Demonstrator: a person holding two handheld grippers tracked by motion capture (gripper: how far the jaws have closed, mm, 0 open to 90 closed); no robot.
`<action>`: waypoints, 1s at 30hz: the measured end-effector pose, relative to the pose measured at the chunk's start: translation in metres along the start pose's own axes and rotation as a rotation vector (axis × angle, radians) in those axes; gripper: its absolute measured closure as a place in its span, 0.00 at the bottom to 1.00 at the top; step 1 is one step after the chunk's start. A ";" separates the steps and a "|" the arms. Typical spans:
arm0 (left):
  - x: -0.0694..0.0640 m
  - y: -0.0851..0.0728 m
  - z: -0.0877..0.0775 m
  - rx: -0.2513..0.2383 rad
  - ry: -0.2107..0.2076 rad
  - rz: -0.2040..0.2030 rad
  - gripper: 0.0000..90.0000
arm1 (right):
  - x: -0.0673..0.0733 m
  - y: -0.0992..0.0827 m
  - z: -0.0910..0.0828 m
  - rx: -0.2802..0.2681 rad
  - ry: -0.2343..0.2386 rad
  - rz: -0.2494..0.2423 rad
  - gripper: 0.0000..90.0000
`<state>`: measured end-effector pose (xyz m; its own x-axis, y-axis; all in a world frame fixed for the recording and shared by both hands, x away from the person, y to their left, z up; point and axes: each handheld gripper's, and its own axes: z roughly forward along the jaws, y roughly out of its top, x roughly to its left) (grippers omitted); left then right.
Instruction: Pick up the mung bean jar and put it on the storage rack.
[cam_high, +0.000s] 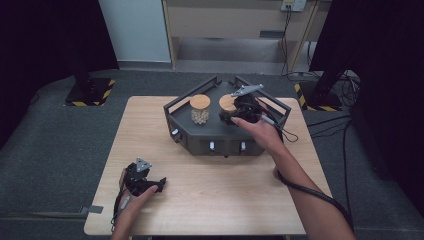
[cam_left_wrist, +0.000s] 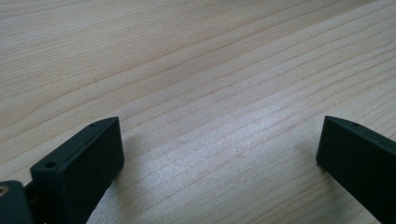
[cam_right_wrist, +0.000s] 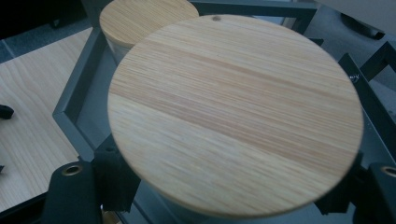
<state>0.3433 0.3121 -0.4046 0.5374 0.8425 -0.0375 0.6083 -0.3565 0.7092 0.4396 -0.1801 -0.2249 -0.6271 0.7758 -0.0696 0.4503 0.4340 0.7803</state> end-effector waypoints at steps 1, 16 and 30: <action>0.000 0.000 0.000 0.000 0.000 0.000 0.00 | -0.001 -0.001 0.001 0.001 0.001 0.002 0.28; 0.000 0.000 0.000 0.000 0.001 -0.001 0.00 | -0.006 -0.004 0.018 0.023 -0.003 0.020 0.28; 0.000 0.000 0.000 -0.001 0.000 -0.001 0.00 | 0.000 -0.002 0.033 0.026 0.003 0.018 0.28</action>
<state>0.3432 0.3120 -0.4047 0.5365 0.8430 -0.0383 0.6087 -0.3551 0.7095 0.4595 -0.1658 -0.2466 -0.6206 0.7823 -0.0543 0.4779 0.4321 0.7648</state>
